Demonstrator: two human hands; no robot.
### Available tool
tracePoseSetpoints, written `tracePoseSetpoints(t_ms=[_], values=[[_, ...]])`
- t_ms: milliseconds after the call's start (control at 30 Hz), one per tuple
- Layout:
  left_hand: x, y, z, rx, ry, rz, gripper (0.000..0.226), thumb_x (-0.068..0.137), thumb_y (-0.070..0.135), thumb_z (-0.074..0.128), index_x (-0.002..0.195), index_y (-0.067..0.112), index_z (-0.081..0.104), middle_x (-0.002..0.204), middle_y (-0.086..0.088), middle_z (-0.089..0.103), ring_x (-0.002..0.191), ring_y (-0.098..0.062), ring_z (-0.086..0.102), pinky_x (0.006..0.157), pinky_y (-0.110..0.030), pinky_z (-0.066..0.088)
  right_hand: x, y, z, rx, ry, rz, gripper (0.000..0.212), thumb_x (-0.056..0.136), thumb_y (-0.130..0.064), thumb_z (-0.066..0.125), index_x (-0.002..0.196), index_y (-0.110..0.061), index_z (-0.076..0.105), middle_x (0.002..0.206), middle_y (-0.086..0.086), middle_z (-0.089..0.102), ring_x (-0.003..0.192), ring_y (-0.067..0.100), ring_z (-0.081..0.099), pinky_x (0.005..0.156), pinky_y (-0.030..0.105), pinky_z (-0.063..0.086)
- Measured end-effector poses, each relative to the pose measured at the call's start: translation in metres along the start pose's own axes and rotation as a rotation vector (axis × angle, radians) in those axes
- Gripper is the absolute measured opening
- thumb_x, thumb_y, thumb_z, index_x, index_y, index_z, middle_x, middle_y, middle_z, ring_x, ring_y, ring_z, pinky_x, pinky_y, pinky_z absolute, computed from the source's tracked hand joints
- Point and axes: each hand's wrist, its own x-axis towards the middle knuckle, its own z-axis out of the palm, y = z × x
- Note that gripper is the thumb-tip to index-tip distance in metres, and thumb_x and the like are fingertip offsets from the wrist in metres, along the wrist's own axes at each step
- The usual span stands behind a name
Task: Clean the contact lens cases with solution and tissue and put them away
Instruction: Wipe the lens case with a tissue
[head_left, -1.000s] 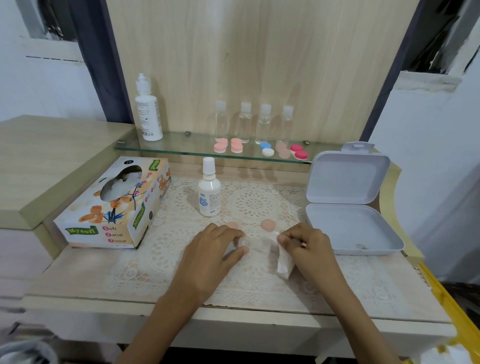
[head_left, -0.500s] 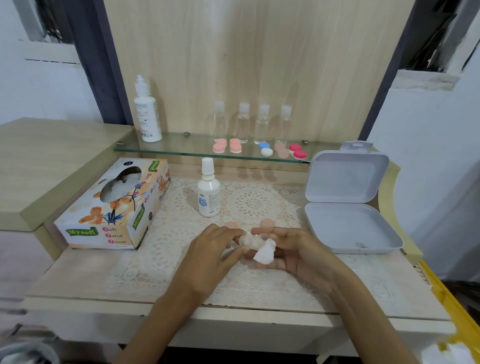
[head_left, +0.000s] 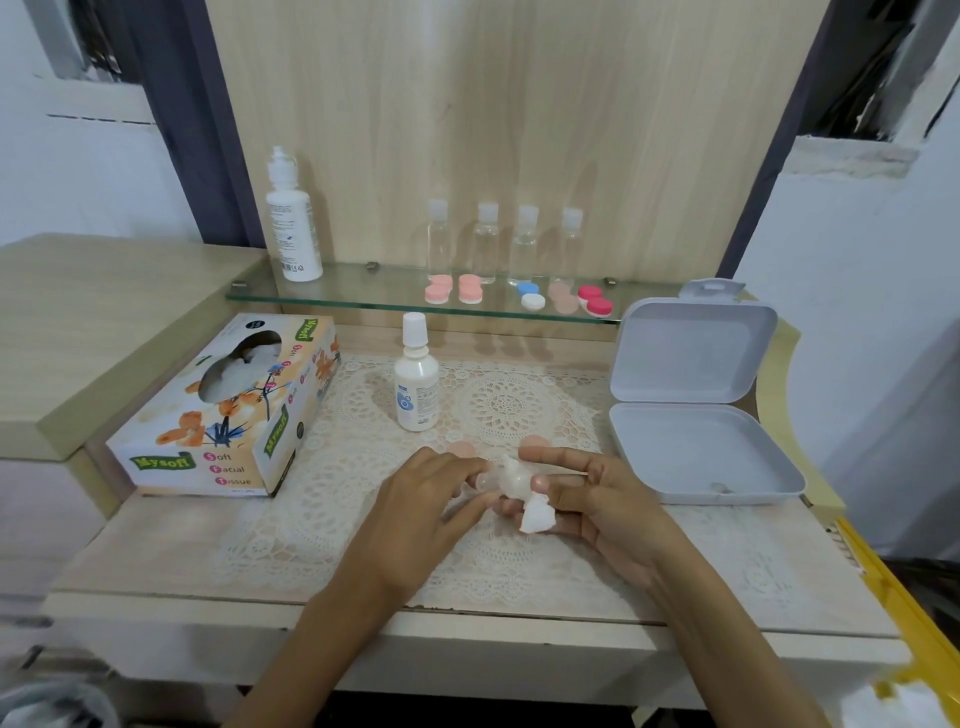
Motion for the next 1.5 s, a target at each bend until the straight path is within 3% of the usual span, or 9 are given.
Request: tracePoseSetpoints(t_ms=[100,233,367,500,733,1000,1200,1333,1500], values=[[0.0,0.001,-0.001,0.022,0.003,0.003,0.04,0.083,0.044,0.047,0.104,0.018,0.068,0.084,0.023,0.046,0.078,0.005,0.037,0.065,-0.004,0.03,-0.001,0.004,0.002,-0.053,0.098,-0.066,0.038,0.079,0.005,0.067,0.116,-0.003,0.061,0.094,0.026,0.07,0.087,0.036,0.07,0.076,0.041,0.059],[0.0,0.001,0.001,0.027,-0.009,-0.004,0.04,0.083,0.045,0.046,0.103,0.019,0.068,0.082,0.017,0.059,0.077,0.003,0.037,0.066,-0.005,0.03,-0.003,0.007,0.002,-0.133,0.212,-0.154,0.034,0.071,0.002,0.076,0.103,-0.004,0.069,0.081,0.023,0.071,0.076,0.028,0.072,0.062,0.031,0.058],[0.0,0.001,0.001,0.034,-0.015,-0.002,0.037,0.082,0.044,0.048,0.1,0.019,0.069,0.081,0.014,0.062,0.076,0.004,0.036,0.066,-0.004,0.029,0.001,0.013,-0.001,-0.298,0.308,-0.228,0.034,0.063,-0.008,0.085,0.095,-0.008,0.073,0.079,0.018,0.072,0.078,0.032,0.071,0.074,0.043,0.059],[-0.001,0.001,0.002,0.03,-0.027,-0.014,0.029,0.08,0.036,0.06,0.101,0.019,0.069,0.081,0.014,0.062,0.075,0.004,0.039,0.066,-0.005,0.03,0.004,0.017,-0.005,-0.377,0.354,-0.291,0.031,0.055,-0.014,0.091,0.081,-0.014,0.075,0.076,0.014,0.071,0.078,0.034,0.07,0.076,0.045,0.057],[-0.003,-0.001,0.004,0.046,-0.059,-0.017,0.042,0.084,0.046,0.047,0.105,0.017,0.069,0.089,0.011,0.064,0.082,-0.002,0.047,0.071,-0.015,0.039,0.003,0.022,-0.008,-0.422,0.388,-0.422,0.02,0.066,-0.006,0.084,0.082,-0.014,0.074,0.078,-0.001,0.074,0.076,0.016,0.071,0.07,0.031,0.057],[-0.004,-0.002,0.007,0.074,-0.055,-0.04,0.046,0.084,0.046,0.043,0.112,0.018,0.066,0.095,0.011,0.059,0.089,-0.007,0.05,0.076,-0.021,0.043,0.001,0.025,-0.008,-0.32,0.384,-0.456,0.007,0.078,-0.011,0.076,0.085,-0.014,0.074,0.085,0.004,0.073,0.083,0.023,0.07,0.078,0.044,0.057],[-0.003,-0.003,0.007,0.035,-0.025,-0.077,0.052,0.08,0.053,0.047,0.116,0.02,0.063,0.092,0.024,0.05,0.087,0.005,0.039,0.078,-0.009,0.032,-0.001,0.022,-0.007,-0.366,0.402,-0.476,0.006,0.08,-0.012,0.074,0.086,-0.012,0.073,0.083,0.001,0.073,0.082,0.017,0.07,0.079,0.04,0.057],[-0.001,-0.001,0.002,-0.05,0.063,-0.107,0.045,0.079,0.052,0.051,0.113,0.025,0.065,0.092,0.022,0.056,0.084,0.003,0.048,0.074,-0.003,0.035,0.0,0.021,-0.006,-0.379,0.405,-0.489,0.006,0.079,-0.014,0.075,0.086,-0.014,0.074,0.085,-0.002,0.074,0.083,0.015,0.07,0.076,0.034,0.057],[0.005,0.001,-0.016,-0.263,0.225,-0.174,0.032,0.08,0.043,0.056,0.104,0.025,0.068,0.092,0.016,0.062,0.081,-0.01,0.058,0.067,-0.011,0.041,-0.001,0.012,0.001,-0.403,0.397,-0.512,0.007,0.078,-0.013,0.076,0.084,-0.014,0.074,0.081,-0.003,0.073,0.076,0.009,0.069,0.065,0.023,0.054]])
